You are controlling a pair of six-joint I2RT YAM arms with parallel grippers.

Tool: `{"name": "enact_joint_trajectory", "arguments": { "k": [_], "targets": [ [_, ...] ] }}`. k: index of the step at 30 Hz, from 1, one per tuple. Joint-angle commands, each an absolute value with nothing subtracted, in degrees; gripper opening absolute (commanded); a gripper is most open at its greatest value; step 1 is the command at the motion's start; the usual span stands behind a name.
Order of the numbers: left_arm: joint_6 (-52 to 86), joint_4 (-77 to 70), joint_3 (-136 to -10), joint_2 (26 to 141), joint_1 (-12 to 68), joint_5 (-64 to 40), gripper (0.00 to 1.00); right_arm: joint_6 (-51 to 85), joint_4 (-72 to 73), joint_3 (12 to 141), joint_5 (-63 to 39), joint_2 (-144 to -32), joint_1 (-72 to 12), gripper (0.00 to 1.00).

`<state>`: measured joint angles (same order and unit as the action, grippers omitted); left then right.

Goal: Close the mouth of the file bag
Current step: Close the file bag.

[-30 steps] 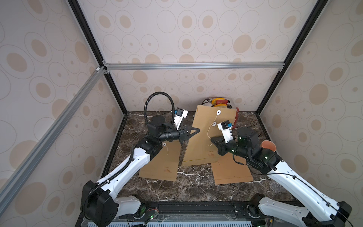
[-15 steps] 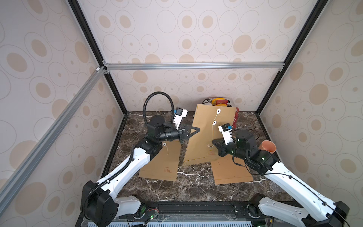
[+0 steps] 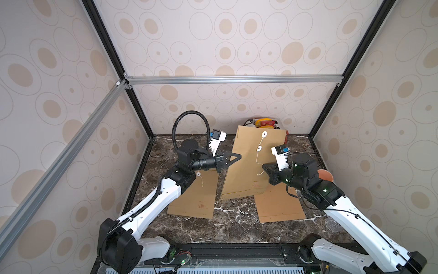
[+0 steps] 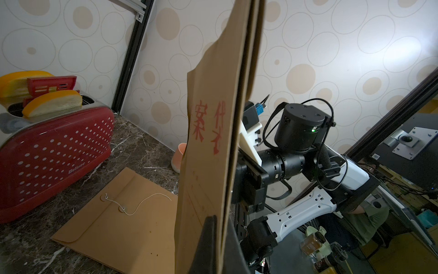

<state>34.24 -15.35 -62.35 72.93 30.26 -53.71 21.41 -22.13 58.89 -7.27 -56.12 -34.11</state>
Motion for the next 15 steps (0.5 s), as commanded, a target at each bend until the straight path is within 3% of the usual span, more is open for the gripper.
{"name": "enact_joint_trajectory", "arguments": {
  "k": [1,15],
  "targets": [
    [33.91,-16.79,-62.94,71.30,30.07,-54.59,0.00,20.07,-24.74,62.18,-10.28,-56.58,-30.30,0.00],
    [33.79,-16.70,-62.93,71.54,30.07,-54.51,0.00,14.68,-32.13,71.17,-7.98,-62.56,-22.78,0.00]
  ]
}}
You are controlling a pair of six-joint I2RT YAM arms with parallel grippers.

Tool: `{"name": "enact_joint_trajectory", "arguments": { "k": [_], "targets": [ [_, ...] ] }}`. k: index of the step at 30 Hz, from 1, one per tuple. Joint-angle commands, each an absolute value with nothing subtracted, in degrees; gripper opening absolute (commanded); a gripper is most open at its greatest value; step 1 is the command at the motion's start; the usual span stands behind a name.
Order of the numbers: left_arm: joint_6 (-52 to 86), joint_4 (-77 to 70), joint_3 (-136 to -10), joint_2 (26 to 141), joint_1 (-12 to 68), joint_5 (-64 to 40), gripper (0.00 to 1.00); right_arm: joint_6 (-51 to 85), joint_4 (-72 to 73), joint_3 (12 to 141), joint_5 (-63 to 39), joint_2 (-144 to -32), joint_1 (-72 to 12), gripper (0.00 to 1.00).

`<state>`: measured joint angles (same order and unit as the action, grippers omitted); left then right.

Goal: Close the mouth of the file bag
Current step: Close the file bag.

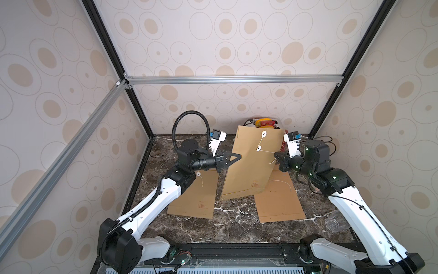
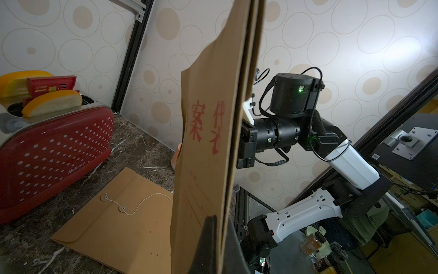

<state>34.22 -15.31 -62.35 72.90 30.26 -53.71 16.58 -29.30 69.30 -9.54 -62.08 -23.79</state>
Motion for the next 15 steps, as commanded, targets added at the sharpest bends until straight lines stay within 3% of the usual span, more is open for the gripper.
{"name": "enact_joint_trajectory", "arguments": {
  "k": [1,15],
  "targets": [
    [33.67,-16.61,-62.93,71.62,30.06,-54.49,0.00,14.72,-32.07,71.45,-8.36,-62.74,-22.28,0.00],
    [32.74,-14.53,-63.62,72.33,30.15,-54.01,0.00,16.35,-30.46,74.56,-17.86,-62.35,-21.37,0.00]
  ]
}}
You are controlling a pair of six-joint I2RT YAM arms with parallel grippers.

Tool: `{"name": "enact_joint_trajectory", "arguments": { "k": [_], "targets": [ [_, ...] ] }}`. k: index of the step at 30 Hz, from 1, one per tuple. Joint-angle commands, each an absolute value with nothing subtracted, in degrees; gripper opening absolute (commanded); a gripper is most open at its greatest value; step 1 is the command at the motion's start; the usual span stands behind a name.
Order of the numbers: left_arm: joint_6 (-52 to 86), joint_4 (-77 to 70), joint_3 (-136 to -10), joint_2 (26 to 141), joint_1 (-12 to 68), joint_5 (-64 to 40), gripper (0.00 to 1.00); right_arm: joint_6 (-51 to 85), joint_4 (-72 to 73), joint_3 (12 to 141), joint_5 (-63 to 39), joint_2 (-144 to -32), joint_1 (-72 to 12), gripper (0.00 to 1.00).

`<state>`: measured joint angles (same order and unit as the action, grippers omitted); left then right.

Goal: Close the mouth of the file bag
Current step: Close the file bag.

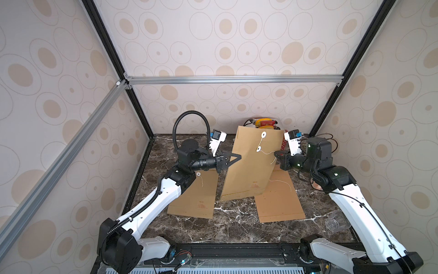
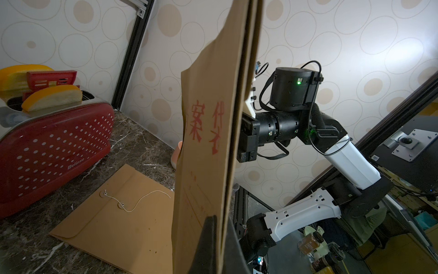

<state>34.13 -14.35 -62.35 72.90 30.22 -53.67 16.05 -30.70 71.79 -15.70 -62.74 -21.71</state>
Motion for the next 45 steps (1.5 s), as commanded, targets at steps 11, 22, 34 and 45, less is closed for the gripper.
{"name": "enact_joint_trajectory", "arguments": {
  "k": [11,22,34,45],
  "targets": [
    [31.82,-13.38,-63.90,72.25,30.17,-53.71,0.00,15.03,-33.59,86.53,-19.47,-68.29,-21.42,0.00],
    [31.67,-13.27,-63.90,72.16,30.23,-53.70,0.00,15.54,-34.11,92.49,-21.44,-71.54,-22.14,0.00],
    [31.80,-13.36,-63.90,72.33,30.24,-53.72,0.00,12.69,-36.98,94.67,-19.95,-73.35,-27.47,0.00],
    [32.10,-13.71,-63.90,72.66,30.23,-53.96,0.00,13.46,-36.38,95.59,-19.02,-74.82,-36.79,0.00]
  ]
}}
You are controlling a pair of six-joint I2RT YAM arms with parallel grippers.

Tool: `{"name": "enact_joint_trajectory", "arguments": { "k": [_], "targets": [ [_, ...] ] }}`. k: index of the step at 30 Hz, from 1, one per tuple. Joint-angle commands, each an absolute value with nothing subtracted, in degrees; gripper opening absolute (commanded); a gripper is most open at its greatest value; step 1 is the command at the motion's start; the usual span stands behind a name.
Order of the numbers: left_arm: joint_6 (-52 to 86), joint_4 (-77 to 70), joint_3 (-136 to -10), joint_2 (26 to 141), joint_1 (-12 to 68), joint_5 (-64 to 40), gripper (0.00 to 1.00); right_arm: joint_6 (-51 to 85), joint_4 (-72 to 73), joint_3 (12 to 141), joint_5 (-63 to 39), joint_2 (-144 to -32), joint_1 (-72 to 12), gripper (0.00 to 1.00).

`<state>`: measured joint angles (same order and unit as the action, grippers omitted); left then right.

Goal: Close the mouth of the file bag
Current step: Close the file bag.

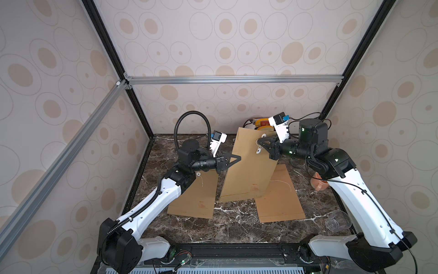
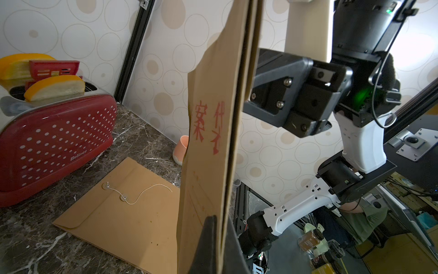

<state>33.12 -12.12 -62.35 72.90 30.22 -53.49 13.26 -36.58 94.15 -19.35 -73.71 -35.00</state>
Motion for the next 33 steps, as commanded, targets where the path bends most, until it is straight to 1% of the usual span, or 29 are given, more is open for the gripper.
{"name": "enact_joint_trajectory", "arguments": {
  "k": [1,8,12,18,33],
  "targets": [
    [32.15,-13.80,-63.90,72.69,30.29,-53.96,0.00,13.31,-36.59,96.37,-18.58,-75.50,-37.97,0.00],
    [32.24,-13.89,-63.85,72.56,30.34,-54.06,0.00,11.35,-38.81,100.61,-14.70,-80.19,-44.26,0.00],
    [32.19,-13.89,-63.81,72.42,30.42,-54.05,0.00,11.25,-38.87,99.75,-13.16,-80.10,-44.86,0.00],
    [32.17,-13.79,-63.81,72.27,30.42,-53.97,0.00,11.32,-37.68,95.82,-10.14,-76.38,-44.91,0.00],
    [32.92,-15.47,-63.06,71.47,30.46,-53.61,0.00,18.21,-26.77,74.18,-5.69,-63.22,-44.79,0.00]
  ]
}}
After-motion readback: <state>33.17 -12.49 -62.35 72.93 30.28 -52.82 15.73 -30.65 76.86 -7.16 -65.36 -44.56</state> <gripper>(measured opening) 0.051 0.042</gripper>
